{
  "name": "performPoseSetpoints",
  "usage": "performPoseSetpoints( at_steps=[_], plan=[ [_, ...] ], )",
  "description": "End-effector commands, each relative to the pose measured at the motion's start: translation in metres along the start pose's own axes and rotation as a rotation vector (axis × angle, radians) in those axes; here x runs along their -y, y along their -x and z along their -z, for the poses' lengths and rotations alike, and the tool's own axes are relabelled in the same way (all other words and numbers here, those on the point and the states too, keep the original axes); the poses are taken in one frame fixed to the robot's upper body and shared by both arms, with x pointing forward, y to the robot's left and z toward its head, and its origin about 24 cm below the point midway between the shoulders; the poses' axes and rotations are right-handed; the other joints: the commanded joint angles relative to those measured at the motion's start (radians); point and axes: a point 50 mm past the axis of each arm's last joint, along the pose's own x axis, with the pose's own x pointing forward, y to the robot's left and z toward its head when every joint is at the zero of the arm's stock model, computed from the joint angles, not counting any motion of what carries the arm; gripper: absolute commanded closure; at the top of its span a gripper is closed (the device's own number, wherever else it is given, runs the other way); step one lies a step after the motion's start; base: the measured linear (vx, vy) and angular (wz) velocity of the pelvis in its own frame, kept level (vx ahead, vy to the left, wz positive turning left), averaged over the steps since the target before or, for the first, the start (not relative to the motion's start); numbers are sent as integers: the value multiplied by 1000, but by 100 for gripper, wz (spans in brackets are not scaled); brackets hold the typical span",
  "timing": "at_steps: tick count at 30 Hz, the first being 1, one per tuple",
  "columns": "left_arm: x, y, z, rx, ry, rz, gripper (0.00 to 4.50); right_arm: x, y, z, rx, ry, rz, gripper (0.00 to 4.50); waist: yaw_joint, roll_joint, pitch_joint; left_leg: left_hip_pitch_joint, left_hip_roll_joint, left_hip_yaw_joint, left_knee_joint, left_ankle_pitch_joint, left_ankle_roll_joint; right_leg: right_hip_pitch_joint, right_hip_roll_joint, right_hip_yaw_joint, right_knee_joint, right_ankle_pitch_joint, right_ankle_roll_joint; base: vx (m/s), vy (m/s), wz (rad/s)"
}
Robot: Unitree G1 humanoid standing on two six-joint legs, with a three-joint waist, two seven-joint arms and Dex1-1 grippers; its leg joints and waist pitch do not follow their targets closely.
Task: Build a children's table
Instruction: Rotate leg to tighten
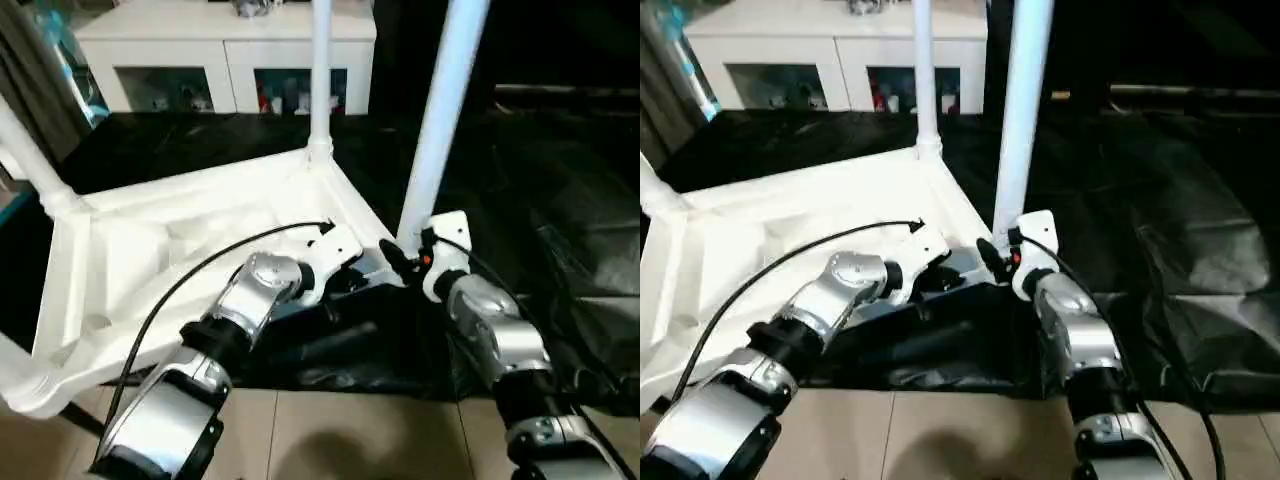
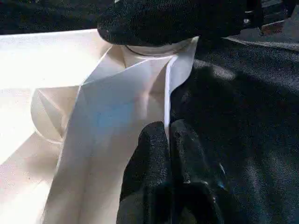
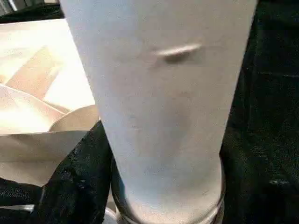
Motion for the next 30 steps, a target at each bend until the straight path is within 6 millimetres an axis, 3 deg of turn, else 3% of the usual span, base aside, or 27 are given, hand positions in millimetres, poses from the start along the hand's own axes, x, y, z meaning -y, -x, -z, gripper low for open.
performPoseSetpoints(
  at_steps=[1,6,7,9,11,14,16,19,23,24,30],
  plan=[
    [-9,3,-17,55,-51,-39,450,-24,-4,12,-53,-17,-165,104,-1,-10,-65,2,-1,4,-76,-281,53,53,-30,18,-79,-366,-174,0,0,0],
    [0,10,-11,72,-106,111,450,-21,7,8,-60,58,-325,83,-2,-12,-68,-2,3,6,-73,-243,74,58,-32,21,-69,-284,-205,0,0,0],
    [3,17,-5,61,-130,183,450,-17,19,9,-80,109,-427,83,0,-14,-71,-5,3,4,-72,-220,84,65,-33,21,-65,-258,-212,0,0,0],
    [4,22,-1,55,-146,215,450,-13,26,8,-95,133,-484,83,4,-14,-73,-4,8,7,-68,-195,109,64,-34,24,-58,-215,-232,0,0,0],
    [4,24,1,51,-151,227,450,-10,30,8,-100,141,-506,83,8,-10,-76,-2,10,7,-65,-153,116,61,-33,24,-50,-151,-253,0,0,0],
    [4,37,9,28,-169,313,450,-1,43,6,-125,169,-583,83,12,-9,-76,2,12,9,-64,-150,123,62,-32,24,-44,-114,-279,0,0,0],
    [5,41,11,21,-172,335,450,0,45,6,-128,172,-594,83,13,-10,-76,1,14,10,-65,-150,124,64,-32,24,-43,-109,-283,0,0,0],
    [6,51,16,2,-168,389,450,3,47,5,-132,177,-613,83,14,-8,-71,3,15,11,-69,-194,100,61,-33,24,-46,-167,-276,0,0,0],
    [6,54,17,-2,-162,400,450,1,48,4,-130,181,-632,115,13,-7,-69,8,15,12,-71,-223,78,56,-32,26,-52,-216,-262,0,0,0],
    [6,55,18,-5,-159,397,450,0,47,5,-134,181,-641,118,13,-15,-69,6,14,13,-72,-225,77,57,-32,26,-53,-224,-257,0,0,0],
    [5,56,19,-4,-150,381,450,-5,47,10,-155,181,-667,165,12,-13,-72,2,13,10,-70,-187,80,59,-33,27,-50,-205,-249,0,0,0]
  ],
)
